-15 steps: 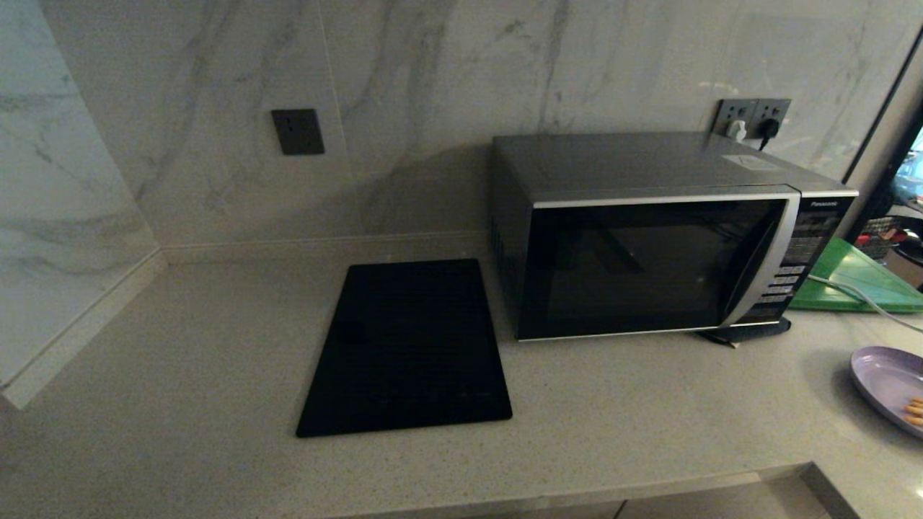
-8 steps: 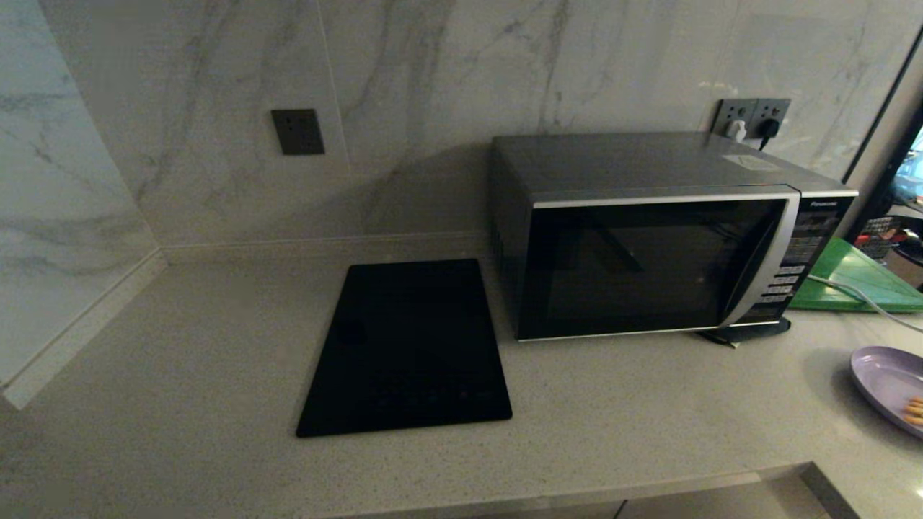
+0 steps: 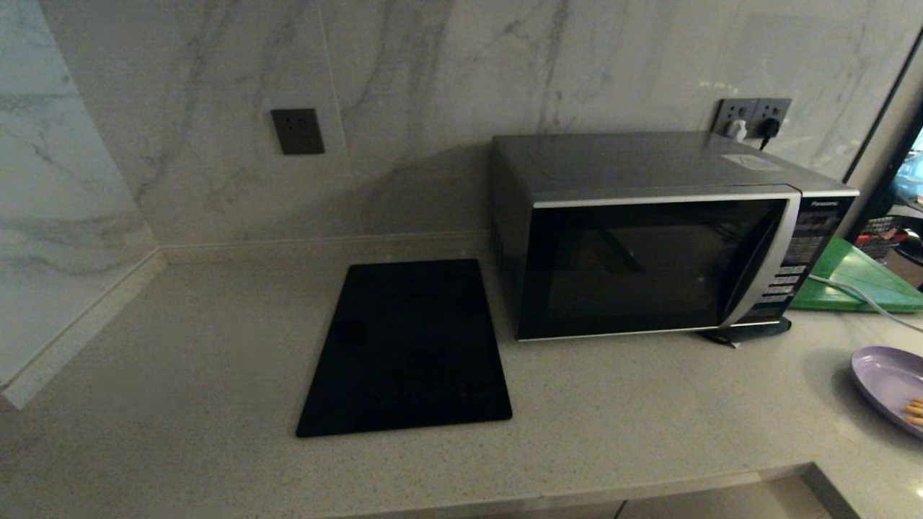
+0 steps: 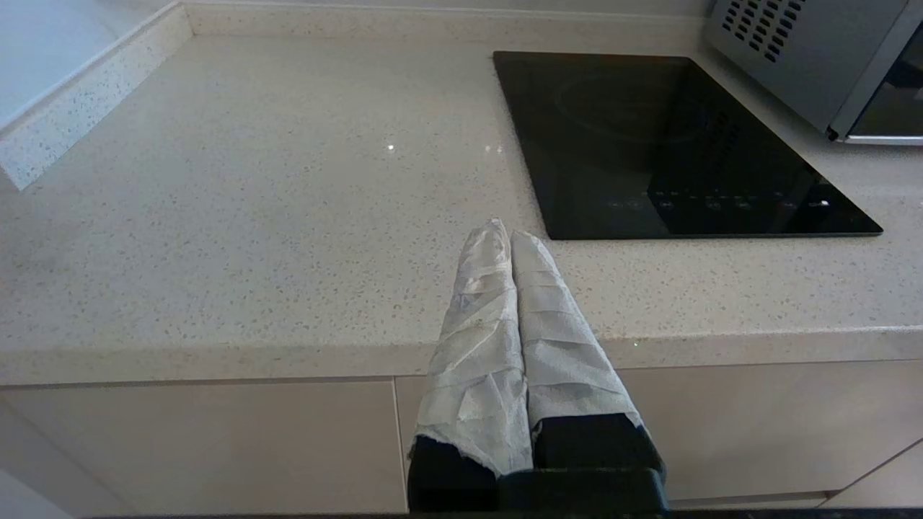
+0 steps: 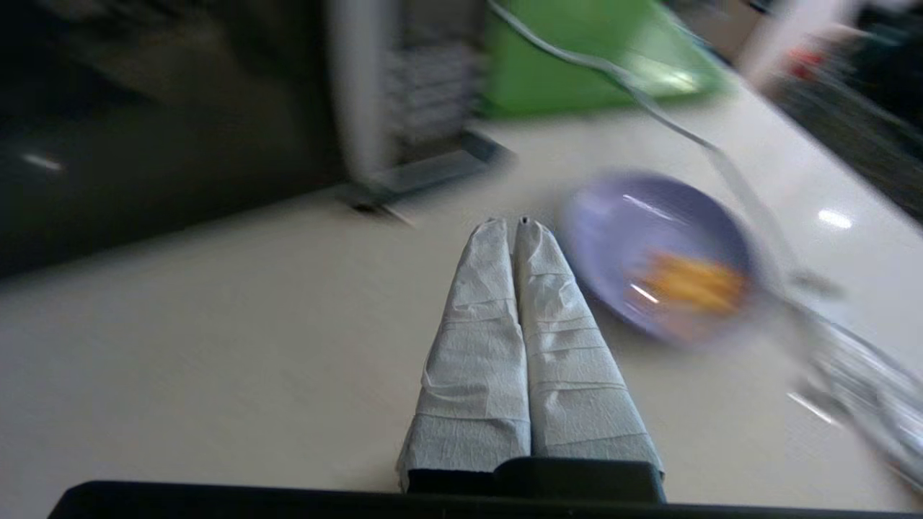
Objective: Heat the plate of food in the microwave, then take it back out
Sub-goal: Open the microwave oven
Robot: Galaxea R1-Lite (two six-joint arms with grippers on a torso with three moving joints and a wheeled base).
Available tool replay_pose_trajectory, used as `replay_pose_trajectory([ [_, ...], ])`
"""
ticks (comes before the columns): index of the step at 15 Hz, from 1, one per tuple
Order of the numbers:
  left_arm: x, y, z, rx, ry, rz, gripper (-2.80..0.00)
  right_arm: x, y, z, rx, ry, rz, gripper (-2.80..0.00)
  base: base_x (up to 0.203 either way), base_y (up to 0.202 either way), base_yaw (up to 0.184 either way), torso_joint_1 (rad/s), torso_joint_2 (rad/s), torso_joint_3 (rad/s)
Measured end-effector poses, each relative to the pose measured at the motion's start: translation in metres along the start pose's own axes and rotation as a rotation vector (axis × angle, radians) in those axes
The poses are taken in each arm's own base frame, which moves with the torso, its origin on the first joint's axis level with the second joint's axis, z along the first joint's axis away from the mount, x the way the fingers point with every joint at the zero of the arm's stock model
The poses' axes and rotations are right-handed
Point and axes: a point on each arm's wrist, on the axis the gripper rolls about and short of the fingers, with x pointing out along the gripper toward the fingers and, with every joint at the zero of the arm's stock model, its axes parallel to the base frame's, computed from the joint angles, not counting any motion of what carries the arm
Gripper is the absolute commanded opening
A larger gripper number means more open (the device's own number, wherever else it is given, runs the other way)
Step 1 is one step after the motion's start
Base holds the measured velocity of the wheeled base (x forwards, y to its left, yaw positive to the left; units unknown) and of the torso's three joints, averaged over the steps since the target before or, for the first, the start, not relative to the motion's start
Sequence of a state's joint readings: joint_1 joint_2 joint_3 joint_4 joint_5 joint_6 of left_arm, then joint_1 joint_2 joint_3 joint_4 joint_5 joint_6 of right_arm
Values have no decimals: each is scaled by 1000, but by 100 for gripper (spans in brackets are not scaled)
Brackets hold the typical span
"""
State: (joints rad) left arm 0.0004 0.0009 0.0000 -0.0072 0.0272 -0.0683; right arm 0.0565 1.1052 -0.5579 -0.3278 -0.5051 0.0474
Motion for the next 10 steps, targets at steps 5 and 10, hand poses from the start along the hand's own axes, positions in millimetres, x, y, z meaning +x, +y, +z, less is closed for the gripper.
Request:
replay_pose_trajectory([
  [5, 0, 0, 0, 0, 0, 0, -280, 35, 47, -6, -14, 6, 44, 0, 0, 0, 0, 0, 0, 0],
  [10, 0, 0, 0, 0, 0, 0, -280, 53, 86, -2, -67, -8, -244, 0, 0, 0, 0, 0, 0, 0],
])
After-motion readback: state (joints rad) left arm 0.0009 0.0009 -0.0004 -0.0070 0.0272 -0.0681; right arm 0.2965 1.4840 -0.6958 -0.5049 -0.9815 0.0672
